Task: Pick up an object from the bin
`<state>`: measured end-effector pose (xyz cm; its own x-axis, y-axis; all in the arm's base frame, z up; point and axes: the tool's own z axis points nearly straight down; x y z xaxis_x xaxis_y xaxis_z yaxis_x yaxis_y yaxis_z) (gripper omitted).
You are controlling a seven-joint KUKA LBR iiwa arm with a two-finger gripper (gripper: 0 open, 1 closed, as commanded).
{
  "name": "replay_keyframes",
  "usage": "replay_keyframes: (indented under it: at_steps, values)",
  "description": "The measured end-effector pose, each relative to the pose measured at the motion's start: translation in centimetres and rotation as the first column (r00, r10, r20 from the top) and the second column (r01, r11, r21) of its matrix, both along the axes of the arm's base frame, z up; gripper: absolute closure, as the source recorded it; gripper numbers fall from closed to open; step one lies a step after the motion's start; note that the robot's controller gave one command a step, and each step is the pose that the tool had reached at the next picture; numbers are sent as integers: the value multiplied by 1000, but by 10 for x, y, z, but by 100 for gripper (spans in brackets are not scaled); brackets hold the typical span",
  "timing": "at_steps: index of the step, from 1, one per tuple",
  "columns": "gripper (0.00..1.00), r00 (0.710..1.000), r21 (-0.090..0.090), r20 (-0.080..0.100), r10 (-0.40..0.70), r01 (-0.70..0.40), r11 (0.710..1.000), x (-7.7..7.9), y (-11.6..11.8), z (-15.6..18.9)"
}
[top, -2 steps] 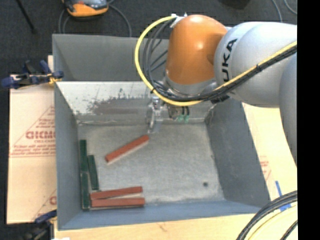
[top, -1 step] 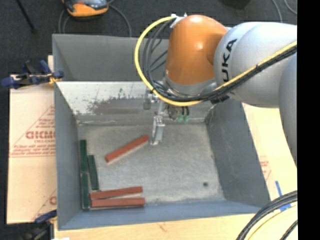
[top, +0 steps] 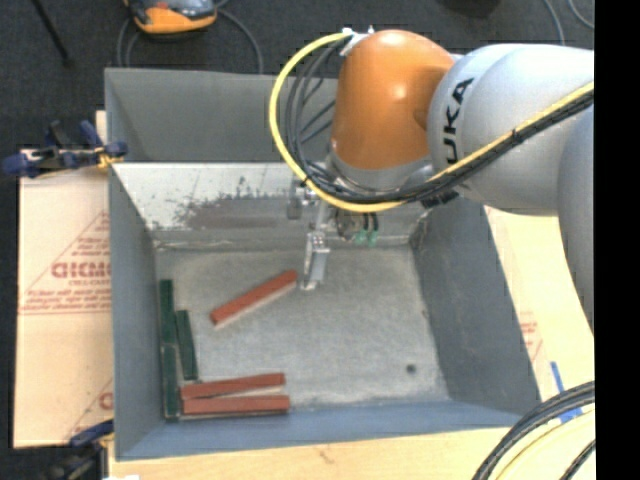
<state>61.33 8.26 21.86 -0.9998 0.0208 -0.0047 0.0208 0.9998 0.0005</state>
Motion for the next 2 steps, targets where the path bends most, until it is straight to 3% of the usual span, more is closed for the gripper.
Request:
replay_keyframes:
  at_steps: [1,2]
  values:
    - [0,998,2,6,-61,61,998,5,10,-46]
    - [0,999,0,3,-40,40,999,-6,-3,-108]
